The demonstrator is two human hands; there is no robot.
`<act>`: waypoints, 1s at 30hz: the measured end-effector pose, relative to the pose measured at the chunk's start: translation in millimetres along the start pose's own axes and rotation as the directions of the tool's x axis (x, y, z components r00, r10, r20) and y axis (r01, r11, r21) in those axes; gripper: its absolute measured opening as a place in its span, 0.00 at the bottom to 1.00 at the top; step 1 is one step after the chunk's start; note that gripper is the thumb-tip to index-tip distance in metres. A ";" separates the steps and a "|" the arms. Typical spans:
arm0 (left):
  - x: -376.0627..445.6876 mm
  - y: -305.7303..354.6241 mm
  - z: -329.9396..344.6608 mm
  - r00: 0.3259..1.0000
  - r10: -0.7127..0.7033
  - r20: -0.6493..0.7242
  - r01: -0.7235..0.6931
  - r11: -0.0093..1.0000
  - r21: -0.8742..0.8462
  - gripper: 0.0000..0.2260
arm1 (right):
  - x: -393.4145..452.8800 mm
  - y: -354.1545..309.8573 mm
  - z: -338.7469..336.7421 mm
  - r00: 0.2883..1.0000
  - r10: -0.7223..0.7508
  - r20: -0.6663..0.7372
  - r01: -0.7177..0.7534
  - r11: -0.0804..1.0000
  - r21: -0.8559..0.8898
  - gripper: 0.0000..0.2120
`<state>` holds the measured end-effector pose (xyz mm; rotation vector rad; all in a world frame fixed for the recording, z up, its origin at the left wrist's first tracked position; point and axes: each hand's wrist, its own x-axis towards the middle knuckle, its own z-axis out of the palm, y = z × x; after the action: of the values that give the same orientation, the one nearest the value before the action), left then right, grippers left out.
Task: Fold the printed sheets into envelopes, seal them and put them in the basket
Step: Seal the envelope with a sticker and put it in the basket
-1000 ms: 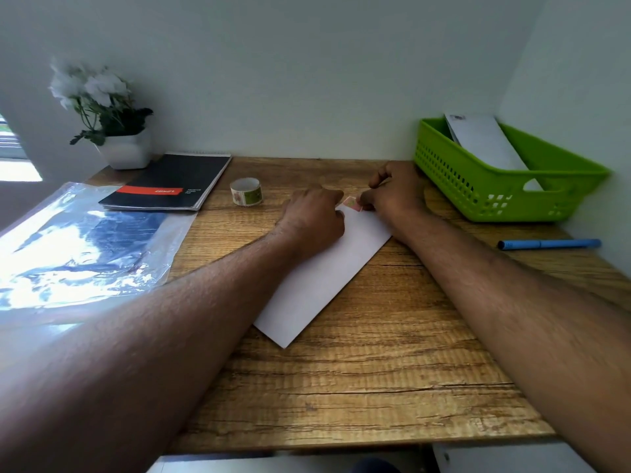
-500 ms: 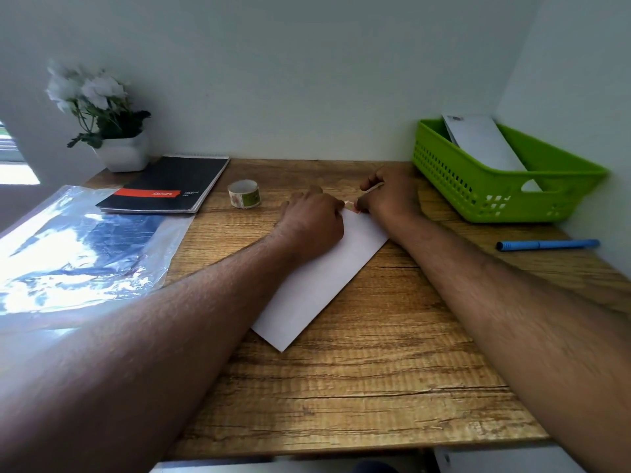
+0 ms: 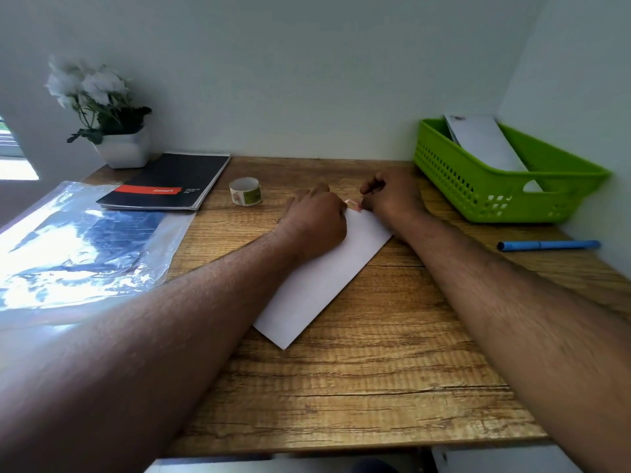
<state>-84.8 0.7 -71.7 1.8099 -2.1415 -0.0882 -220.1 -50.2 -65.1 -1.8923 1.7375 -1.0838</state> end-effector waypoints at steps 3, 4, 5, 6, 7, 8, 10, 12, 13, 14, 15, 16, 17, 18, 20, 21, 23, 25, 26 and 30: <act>-2.3 1.6 -2.5 0.997 0.063 0.031 -0.063 0.998 -0.025 0.17 | -0.5 -0.1 -2.1 0.998 -0.034 0.046 0.034 0.999 -0.002 0.06; -3.0 1.9 -3.3 0.995 0.090 0.045 -0.089 0.995 -0.034 0.17 | -0.2 0.3 -2.6 0.998 -0.031 0.057 0.031 1.000 0.006 0.06; -3.7 2.4 -4.2 0.991 0.119 0.054 -0.117 0.992 -0.039 0.16 | 0.4 1.1 -3.5 0.997 -0.028 0.065 0.027 1.000 0.014 0.07; -4.1 2.5 -4.8 0.988 0.140 0.063 -0.138 0.990 -0.041 0.16 | 1.0 1.9 -4.6 0.997 -0.027 0.072 0.025 0.999 0.020 0.07; -4.5 2.5 -5.2 0.986 0.152 0.071 -0.149 0.988 -0.040 0.16 | 1.7 3.3 -6.2 0.996 -0.029 0.079 0.028 0.999 0.020 0.07; -4.7 2.3 -5.5 0.985 0.154 0.078 -0.151 0.988 -0.040 0.16 | 2.4 4.8 -7.6 0.996 -0.036 0.086 0.035 0.999 0.016 0.06; -5.6 2.1 -5.7 0.986 0.150 0.074 -0.148 0.988 -0.032 0.16 | 5.6 10.3 -10.4 0.992 -0.063 0.108 0.067 0.997 -0.031 0.06; -7.4 3.1 -6.0 0.988 0.145 0.057 -0.144 0.989 -0.015 0.17 | 8.2 17.3 -13.1 0.989 -0.088 0.119 0.103 0.987 -0.121 0.10; -8.1 3.6 -6.0 0.990 0.135 0.052 -0.134 0.991 -0.008 0.18 | 8.9 20.6 -15.0 0.989 -0.091 0.118 0.109 0.981 -0.163 0.13; -8.7 4.0 -6.3 0.991 0.121 0.051 -0.121 0.993 -0.003 0.18 | 9.0 23.8 -17.1 0.989 -0.090 0.119 0.111 0.976 -0.187 0.17; -9.3 4.1 -6.7 0.993 0.107 0.053 -0.107 0.994 0.002 0.18 | 8.5 25.9 -19.8 0.987 -0.090 0.133 0.116 0.974 -0.196 0.19; -10.1 4.3 -7.5 0.994 0.094 0.056 -0.094 0.996 0.006 0.19 | 7.0 26.6 -23.5 0.983 -0.090 0.160 0.120 0.974 -0.191 0.22; -11.0 4.2 -8.2 0.995 0.083 0.060 -0.084 0.996 0.013 0.19 | 5.2 27.3 -27.1 0.977 -0.082 0.196 0.117 0.977 -0.177 0.25; -11.9 4.3 -9.1 0.995 0.074 0.063 -0.075 0.997 0.021 0.19 | 3.2 27.1 -31.3 0.970 -0.074 0.233 0.114 0.980 -0.162 0.28; -14.3 5.4 -10.9 0.996 0.059 0.066 -0.062 0.997 0.040 0.18 | -0.8 26.6 -39.5 0.950 -0.063 0.306 0.112 0.983 -0.145 0.32; -15.6 6.4 -11.7 0.996 0.052 0.065 -0.056 0.997 0.049 0.18 | -2.8 25.5 -43.5 0.936 -0.059 0.348 0.115 0.983 -0.143 0.34; -16.8 8.0 -12.6 0.997 0.042 0.066 -0.046 0.997 0.063 0.18 | -5.0 23.3 -49.8 0.897 -0.041 0.439 0.129 0.977 -0.172 0.37; -17.3 7.6 -13.2 0.995 0.045 0.084 -0.052 0.995 0.084 0.18 | -6.5 19.6 -55.1 0.852 -0.038 0.522 0.184 0.956 -0.230 0.42; -17.5 7.4 -13.5 0.994 0.052 0.097 -0.061 0.993 0.097 0.19 | -7.9 17.7 -57.7 0.830 -0.046 0.556 0.214 0.946 -0.241 0.43; -16.9 5.7 -12.0 0.987 0.116 0.110 -0.128 0.986 0.111 0.21 | -12.1 17.8 -63.3 0.786 -0.038 0.617 0.231 0.944 -0.236 0.43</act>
<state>-84.4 20.2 -62.5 1.7669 -2.3709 -0.0270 -277.8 -27.1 -40.4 -2.2447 1.4461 -0.1751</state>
